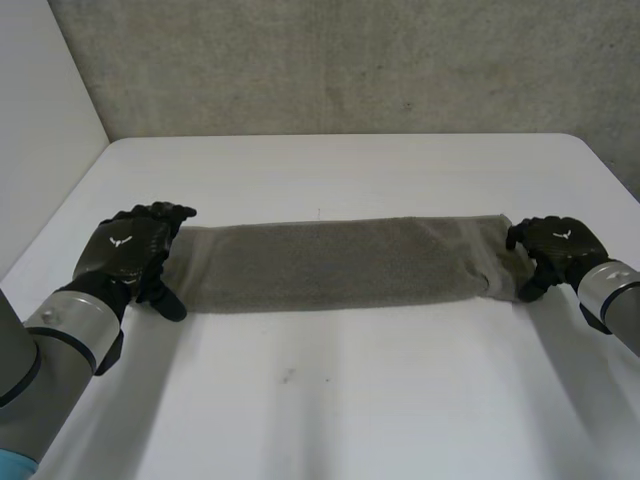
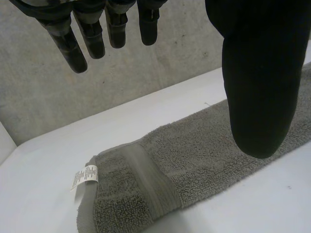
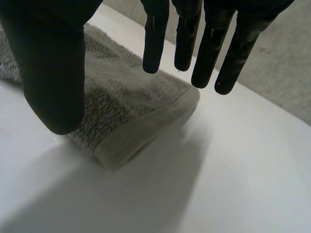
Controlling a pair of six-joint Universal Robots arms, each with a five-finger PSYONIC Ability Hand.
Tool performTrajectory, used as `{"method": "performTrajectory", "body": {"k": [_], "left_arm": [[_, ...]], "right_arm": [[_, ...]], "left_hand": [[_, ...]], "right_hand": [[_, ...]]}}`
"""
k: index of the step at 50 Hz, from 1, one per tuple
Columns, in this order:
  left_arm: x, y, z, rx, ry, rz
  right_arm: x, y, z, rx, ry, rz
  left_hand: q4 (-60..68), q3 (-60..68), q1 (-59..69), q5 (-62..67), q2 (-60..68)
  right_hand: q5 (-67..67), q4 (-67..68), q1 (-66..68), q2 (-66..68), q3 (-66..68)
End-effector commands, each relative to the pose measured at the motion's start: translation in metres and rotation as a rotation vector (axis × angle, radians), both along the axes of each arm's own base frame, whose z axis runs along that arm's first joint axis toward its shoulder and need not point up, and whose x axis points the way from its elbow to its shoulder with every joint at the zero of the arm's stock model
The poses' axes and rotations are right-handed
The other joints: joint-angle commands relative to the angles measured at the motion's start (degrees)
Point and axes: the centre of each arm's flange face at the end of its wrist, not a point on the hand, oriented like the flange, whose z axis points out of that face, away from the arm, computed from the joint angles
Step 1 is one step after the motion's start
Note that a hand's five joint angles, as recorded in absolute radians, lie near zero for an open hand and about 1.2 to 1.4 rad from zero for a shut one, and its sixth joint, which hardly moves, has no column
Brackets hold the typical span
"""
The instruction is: Fold the towel.
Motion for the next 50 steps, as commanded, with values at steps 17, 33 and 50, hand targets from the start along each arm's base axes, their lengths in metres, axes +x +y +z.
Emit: {"method": "performTrajectory", "body": {"k": [17,33,50], "left_arm": [[0.002,-0.001,-0.005,-0.01,0.0,0.018],[0.002,0.0,-0.001,-0.022,0.003,0.021],[0.0,0.002,0.003,-0.036,0.008,0.01]], "right_arm": [[-0.02,-0.023,-0.015,-0.025,0.12,-0.042],[-0.096,-0.064,0.07,-0.306,0.478,-0.294],[0.2,0.074,0.078,-0.637,0.201,0.471]], "left_hand": [[0.33,0.45,-0.22,-1.71,0.44],[0.33,0.45,-0.22,-1.71,0.44],[0.33,0.45,-0.22,-1.71,0.44]], "right_hand": [[53.04,51.92,51.96,52.26,51.81],[53.04,51.92,51.96,52.26,51.81],[53.04,51.92,51.96,52.26,51.81]]}}
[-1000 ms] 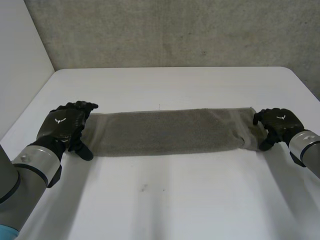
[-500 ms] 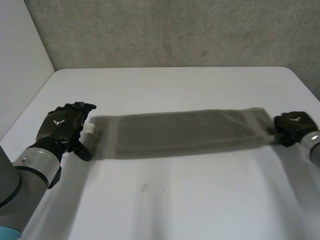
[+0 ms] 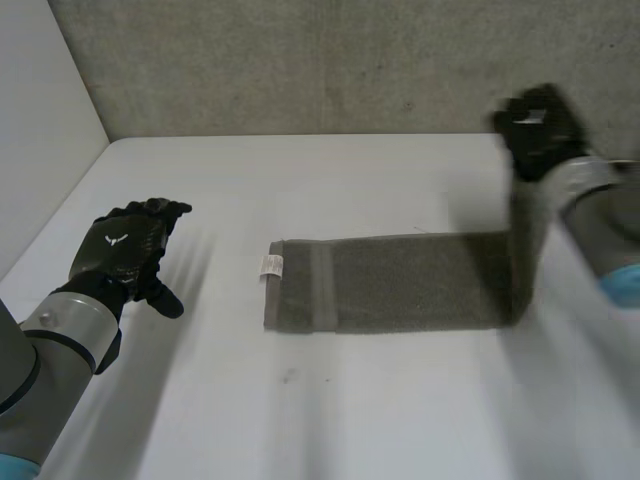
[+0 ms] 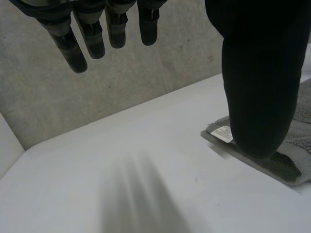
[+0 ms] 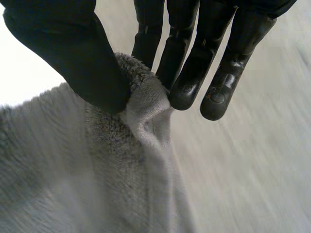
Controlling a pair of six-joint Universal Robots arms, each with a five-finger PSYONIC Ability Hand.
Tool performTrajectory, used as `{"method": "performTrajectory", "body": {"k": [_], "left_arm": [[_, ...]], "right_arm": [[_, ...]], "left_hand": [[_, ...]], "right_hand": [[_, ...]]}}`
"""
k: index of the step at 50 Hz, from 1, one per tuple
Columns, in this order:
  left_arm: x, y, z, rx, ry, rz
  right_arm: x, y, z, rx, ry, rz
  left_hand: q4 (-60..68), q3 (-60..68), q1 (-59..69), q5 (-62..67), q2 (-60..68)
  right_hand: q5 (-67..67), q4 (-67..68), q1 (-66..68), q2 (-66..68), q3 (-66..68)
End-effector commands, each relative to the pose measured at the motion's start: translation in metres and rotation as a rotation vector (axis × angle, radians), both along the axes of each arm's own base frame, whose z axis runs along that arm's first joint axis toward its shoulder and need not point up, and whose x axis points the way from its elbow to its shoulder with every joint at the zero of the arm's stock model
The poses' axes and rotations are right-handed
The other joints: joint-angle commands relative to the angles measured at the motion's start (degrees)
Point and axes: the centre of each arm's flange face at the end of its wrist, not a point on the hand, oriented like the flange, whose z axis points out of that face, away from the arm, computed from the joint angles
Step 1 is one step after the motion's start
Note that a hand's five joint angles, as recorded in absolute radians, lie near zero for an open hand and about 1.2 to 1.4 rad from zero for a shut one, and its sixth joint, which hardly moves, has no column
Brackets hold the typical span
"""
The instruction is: Fold the towel.
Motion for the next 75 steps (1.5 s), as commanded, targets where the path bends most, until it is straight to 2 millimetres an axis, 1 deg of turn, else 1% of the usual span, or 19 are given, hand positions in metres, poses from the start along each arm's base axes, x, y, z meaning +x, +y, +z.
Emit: {"method": "performTrajectory", "body": {"k": [1,3,10,12,14,16,19,21,24,26,27,32,39,50,59,63,68,73,75], "left_arm": [[-0.001,0.001,0.001,-0.006,0.002,-0.004],[-0.002,0.001,0.001,-0.007,0.002,-0.009],[-0.005,-0.005,0.003,-0.032,0.002,-0.013],[-0.007,-0.011,0.003,-0.045,0.0,-0.014],[-0.009,-0.014,0.003,-0.054,0.0,-0.017],[-0.011,-0.017,0.004,-0.061,0.004,-0.022],[-0.019,-0.027,0.009,-0.087,0.012,-0.034],[-0.027,-0.031,0.013,-0.101,0.023,-0.052],[-0.055,-0.031,0.018,-0.13,0.043,-0.127],[-0.055,-0.031,0.018,-0.13,0.043,-0.127],[-0.071,-0.03,0.017,-0.136,0.048,-0.165],[-0.115,-0.031,-0.016,-0.092,0.026,-0.24],[-0.13,-0.032,-0.065,-0.007,-0.032,-0.237],[-0.126,-0.029,-0.094,0.039,-0.114,-0.232],[-0.122,-0.021,-0.088,0.034,-0.121,-0.203],[-0.122,-0.016,-0.084,0.03,-0.12,-0.203],[-0.12,-0.009,-0.061,-0.004,-0.098,-0.194],[-0.113,-0.005,-0.025,-0.075,-0.056,-0.163],[-0.105,-0.004,-0.002,-0.122,-0.026,-0.136]], "right_arm": [[0.109,0.08,-0.037,-0.015,-0.002,0.358],[0.137,0.114,-0.071,0.046,0.025,0.488],[0.158,0.158,-0.131,0.164,0.106,0.616],[0.159,0.161,-0.136,0.172,0.114,0.62],[0.159,0.159,-0.125,0.159,0.096,0.604],[0.158,0.157,-0.108,0.143,0.061,0.585],[0.154,0.151,-0.084,0.131,-0.001,0.553],[0.123,0.12,-0.043,0.186,-0.188,0.421],[0.106,0.108,-0.03,0.232,-0.278,0.37],[0.089,0.1,-0.021,0.29,-0.36,0.33],[0.07,0.093,-0.018,0.372,-0.43,0.28],[0.011,0.076,-0.052,0.608,-0.464,0.069],[-0.034,0.072,-0.092,0.718,-0.389,0.011],[-0.045,0.067,-0.122,0.742,-0.398,0.025],[-0.047,0.056,-0.126,0.615,-0.408,0.039],[-0.051,0.049,-0.122,0.567,-0.401,0.026],[-0.05,0.04,-0.106,0.508,-0.401,0.023],[-0.041,0.028,-0.069,0.387,-0.383,0.05],[-0.002,0.042,-0.037,0.334,-0.37,0.173]], "left_hand": [[0.33,0.45,-0.22,-1.71,0.44],[0.33,0.45,-0.22,-1.71,0.44],[0.33,0.45,-0.22,-1.71,0.44],[0.33,0.45,-0.22,-1.71,0.44],[0.33,0.45,-0.22,-1.71,0.44],[0.33,0.45,-0.22,-1.71,0.44],[0.33,0.45,-0.22,-1.71,0.44],[0.33,0.45,-0.22,-1.71,0.44],[0.33,0.45,-0.22,-1.71,0.44],[0.33,0.45,-0.22,-1.71,0.44],[0.33,0.45,-0.22,-1.71,0.44],[0.33,0.45,-0.22,-1.71,0.44],[0.33,0.45,-0.22,-1.71,0.44],[0.33,0.45,-0.22,-1.71,0.44],[0.33,0.45,-0.22,-1.71,0.44],[0.33,0.45,-0.22,-1.71,0.44],[0.33,0.45,-0.22,-1.71,0.44],[0.33,0.45,-0.22,-1.71,0.44],[0.33,0.45,-0.22,-1.71,0.44]], "right_hand": [[17.85,11.37,18.98,12.87,11.4],[17.85,11.37,18.98,12.87,11.4],[17.85,11.37,18.98,12.87,11.4],[7.48,1.0,8.61,2.5,1.03],[-45.79,-52.27,-44.67,-50.78,-52.24],[-52.15,-58.63,-51.02,-57.13,-58.6],[-52.15,-58.63,-51.02,-57.13,-58.6],[-52.15,-58.63,-51.02,-57.13,-58.6],[-52.15,-58.63,-51.02,-57.13,-58.6],[-52.15,-58.63,-51.02,-57.13,-58.6],[-52.15,-58.63,-51.02,-57.13,-58.6],[-52.15,-58.63,-51.02,-57.13,-58.6],[-52.15,-58.63,-51.02,-57.13,-58.6],[-23.5,-29.98,-22.37,-28.48,-29.95],[17.8,11.32,18.93,12.82,11.35],[17.85,11.37,18.98,12.87,11.4],[17.85,11.37,18.98,12.87,11.4],[17.85,11.37,18.98,12.87,11.4],[17.85,11.37,18.98,12.87,11.4]]}}
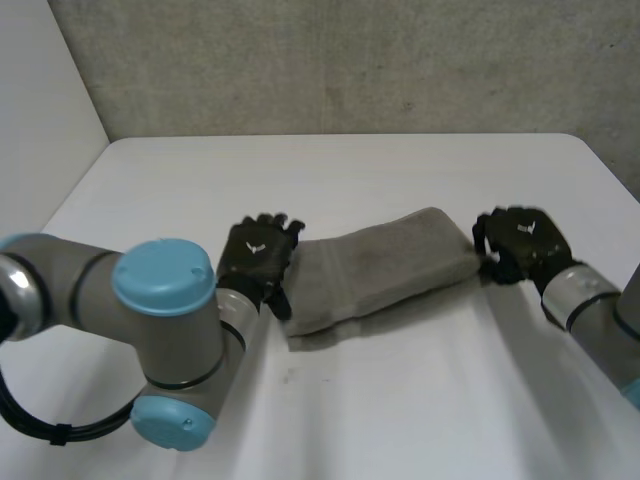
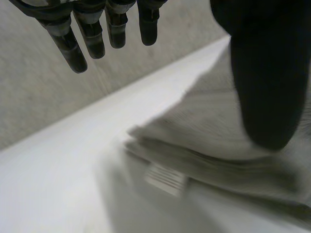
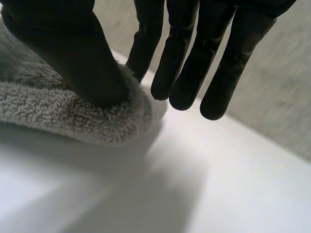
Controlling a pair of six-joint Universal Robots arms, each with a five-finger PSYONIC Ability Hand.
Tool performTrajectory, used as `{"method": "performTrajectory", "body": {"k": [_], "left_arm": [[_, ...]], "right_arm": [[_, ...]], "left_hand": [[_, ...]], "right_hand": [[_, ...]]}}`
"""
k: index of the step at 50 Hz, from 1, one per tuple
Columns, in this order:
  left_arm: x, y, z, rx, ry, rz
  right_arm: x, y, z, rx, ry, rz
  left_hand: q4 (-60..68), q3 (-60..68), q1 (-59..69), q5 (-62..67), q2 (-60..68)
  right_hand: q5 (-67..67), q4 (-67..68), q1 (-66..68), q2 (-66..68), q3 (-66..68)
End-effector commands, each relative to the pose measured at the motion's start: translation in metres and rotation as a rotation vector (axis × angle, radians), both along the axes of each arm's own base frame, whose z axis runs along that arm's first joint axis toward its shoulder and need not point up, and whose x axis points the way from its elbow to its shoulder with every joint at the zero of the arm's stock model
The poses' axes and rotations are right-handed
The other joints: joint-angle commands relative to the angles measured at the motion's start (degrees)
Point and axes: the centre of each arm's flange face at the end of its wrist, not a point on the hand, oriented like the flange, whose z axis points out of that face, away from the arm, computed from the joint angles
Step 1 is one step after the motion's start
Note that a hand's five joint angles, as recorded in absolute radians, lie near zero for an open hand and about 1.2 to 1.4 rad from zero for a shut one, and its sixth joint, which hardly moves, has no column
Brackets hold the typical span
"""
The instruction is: Fold the towel.
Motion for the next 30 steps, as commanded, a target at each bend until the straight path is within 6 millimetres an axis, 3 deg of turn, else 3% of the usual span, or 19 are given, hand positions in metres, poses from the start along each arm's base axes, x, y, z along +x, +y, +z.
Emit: {"method": "performTrajectory", "body": {"k": [1,3,4,5,6,8,9,11,12,13,14,16,19,22,24,25,26,30], "left_arm": [[0.014,0.005,0.053,-0.099,0.073,0.045],[0.019,0.005,0.063,-0.119,0.087,0.057],[0.025,0.003,0.073,-0.141,0.1,0.077],[0.034,-0.002,0.082,-0.162,0.11,0.107],[0.034,-0.002,0.083,-0.162,0.11,0.107],[0.049,-0.01,0.101,-0.202,0.136,0.152],[0.049,-0.01,0.101,-0.203,0.136,0.152],[0.058,-0.013,0.114,-0.233,0.158,0.178],[0.058,-0.013,0.114,-0.233,0.158,0.178],[0.06,-0.013,0.118,-0.239,0.17,0.184],[0.06,-0.013,0.118,-0.239,0.171,0.184],[0.062,-0.015,0.118,-0.232,0.183,0.192],[0.061,-0.014,0.117,-0.223,0.196,0.187],[0.06,-0.013,0.117,-0.221,0.199,0.183],[0.058,-0.014,0.116,-0.219,0.2,0.18],[0.056,-0.016,0.116,-0.22,0.201,0.177],[0.056,-0.016,0.116,-0.22,0.201,0.177],[0.031,-0.022,0.099,-0.185,0.198,0.127]], "right_arm": [[0.047,0.007,0.06,-0.164,-0.008,0.115],[0.095,0.031,0.078,-0.2,-0.029,0.256],[0.096,0.031,0.078,-0.2,-0.029,0.257],[0.116,0.043,0.078,-0.199,-0.03,0.324],[0.117,0.043,0.078,-0.199,-0.03,0.325],[0.152,0.069,0.064,-0.165,-0.025,0.445],[0.152,0.069,0.064,-0.165,-0.025,0.446],[0.178,0.093,0.038,-0.104,-0.009,0.534],[0.178,0.093,0.038,-0.104,-0.009,0.535],[0.187,0.106,0.021,-0.063,0.009,0.571],[0.187,0.106,0.021,-0.063,0.009,0.571],[0.193,0.127,-0.008,0.015,0.061,0.618],[0.188,0.134,-0.018,0.045,0.12,0.624],[0.185,0.135,-0.015,0.044,0.14,0.615],[0.18,0.137,0.008,0.026,0.129,0.604],[0.18,0.137,0.008,0.026,0.129,0.604],[0.176,0.134,0.022,0.006,0.119,0.589],[0.15,0.109,0.05,-0.004,0.059,0.477]], "left_hand": [[0.34,0.46,-0.21,-1.64,0.44],[0.34,0.46,-0.21,-1.64,0.44],[0.34,0.46,-0.21,-1.64,0.44],[0.34,0.46,-0.21,-1.64,0.44],[0.34,0.46,-0.21,-1.64,0.44],[0.34,0.46,-0.21,-1.64,0.44],[0.34,0.46,-0.21,-1.64,0.44],[0.34,0.46,-0.21,-1.64,0.44],[0.34,0.46,-0.21,-1.64,0.44],[0.34,0.46,-0.21,-1.64,0.44],[0.34,0.46,-0.21,-1.64,0.44],[0.34,0.46,-0.21,-1.64,0.44],[0.34,0.46,-0.21,-1.64,0.44],[0.34,0.46,-0.21,-1.64,0.44],[0.34,0.46,-0.21,-1.64,0.44],[0.34,0.46,-0.21,-1.64,0.44],[0.34,0.46,-0.21,-1.64,0.44],[0.34,0.46,-0.21,-1.64,0.44]], "right_hand": [[18.83,11.45,21.79,13.32,12.02],[18.83,11.45,21.79,13.32,12.02],[18.83,11.45,21.79,13.32,12.02],[18.83,11.45,21.79,13.32,12.02],[18.83,11.45,21.79,13.32,12.02],[18.83,11.45,21.79,13.32,12.02],[18.83,11.45,21.79,13.32,12.02],[18.83,11.45,21.79,13.32,12.02],[18.83,11.45,21.79,13.32,12.02],[18.83,11.45,21.79,13.32,12.02],[18.83,11.45,21.79,13.32,12.02],[18.83,11.45,21.79,13.32,12.02],[18.83,11.45,21.79,13.32,12.02],[17.88,10.5,20.84,12.37,11.07],[-39.7,-47.08,-36.73,-45.21,-46.5],[-39.99,-47.36,-37.02,-45.5,-46.79],[-51.17,-58.55,-48.21,-56.68,-57.98],[-51.17,-58.55,-48.21,-56.68,-57.98]]}}
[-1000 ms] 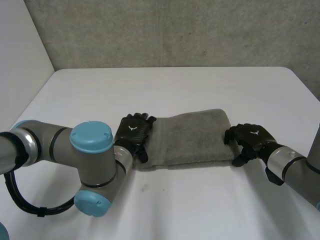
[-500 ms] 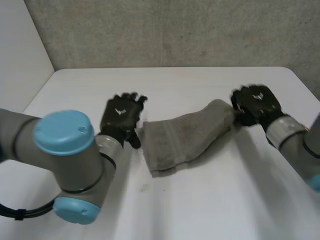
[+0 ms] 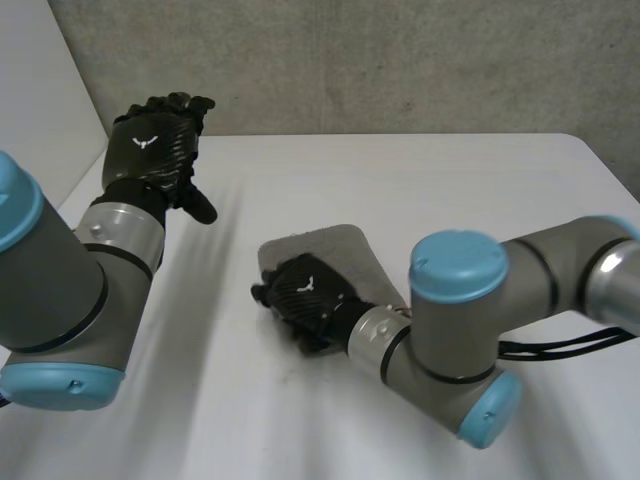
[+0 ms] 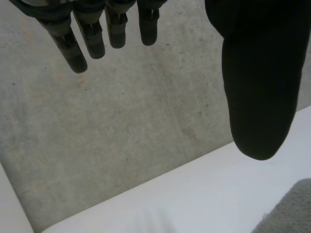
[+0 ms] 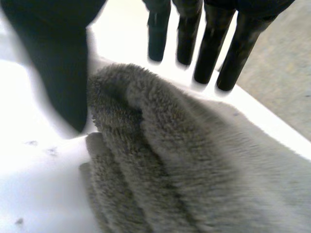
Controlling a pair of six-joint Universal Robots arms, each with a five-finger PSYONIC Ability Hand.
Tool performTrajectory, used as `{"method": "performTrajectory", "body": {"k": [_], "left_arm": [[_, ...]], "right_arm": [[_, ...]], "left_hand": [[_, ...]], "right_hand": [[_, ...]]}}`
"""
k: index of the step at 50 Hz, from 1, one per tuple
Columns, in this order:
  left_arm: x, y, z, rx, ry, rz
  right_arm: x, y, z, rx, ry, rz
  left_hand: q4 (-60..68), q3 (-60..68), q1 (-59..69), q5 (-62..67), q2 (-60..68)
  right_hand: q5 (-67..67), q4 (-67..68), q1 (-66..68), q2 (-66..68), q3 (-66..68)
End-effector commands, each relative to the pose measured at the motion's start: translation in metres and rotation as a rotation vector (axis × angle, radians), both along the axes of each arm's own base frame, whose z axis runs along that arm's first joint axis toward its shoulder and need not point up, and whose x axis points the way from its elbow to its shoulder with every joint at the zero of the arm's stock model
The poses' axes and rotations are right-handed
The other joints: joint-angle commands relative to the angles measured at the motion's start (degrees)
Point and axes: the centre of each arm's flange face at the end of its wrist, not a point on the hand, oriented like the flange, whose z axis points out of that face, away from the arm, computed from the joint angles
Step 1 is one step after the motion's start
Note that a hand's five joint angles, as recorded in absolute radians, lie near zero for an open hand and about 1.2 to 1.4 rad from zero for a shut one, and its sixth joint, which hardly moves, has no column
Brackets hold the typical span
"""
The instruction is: Fold the towel.
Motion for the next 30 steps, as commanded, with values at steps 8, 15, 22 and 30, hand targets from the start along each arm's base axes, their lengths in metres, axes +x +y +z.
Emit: {"method": "performTrajectory", "body": {"k": [8,15,22,30], "left_arm": [[-0.058,0.005,-0.071,0.196,-0.017,-0.136],[-0.071,0.021,-0.12,0.313,-0.084,-0.175],[-0.07,0.022,-0.138,0.348,-0.115,-0.177],[-0.07,0.019,-0.132,0.337,-0.108,-0.176]], "right_arm": [[-0.066,-0.069,0.061,0.145,-0.223,-0.312],[-0.067,-0.091,0.018,0.309,-0.151,-0.328],[-0.064,-0.101,-0.028,0.297,-0.009,-0.285],[-0.064,-0.109,-0.021,0.182,0.031,-0.271]], "left_hand": [[0.33,0.47,-0.22,-1.6,0.44],[0.33,0.47,-0.22,-1.6,0.44],[0.33,0.47,-0.22,-1.6,0.44],[0.33,0.47,-0.22,-1.6,0.44]], "right_hand": [[-13.81,-14.5,-8.85,-12.11,-14.42],[-13.81,-14.5,-8.85,-12.11,-14.42],[-13.81,-14.5,-8.85,-12.11,-14.42],[-13.81,-14.5,-8.85,-12.11,-14.42]]}}
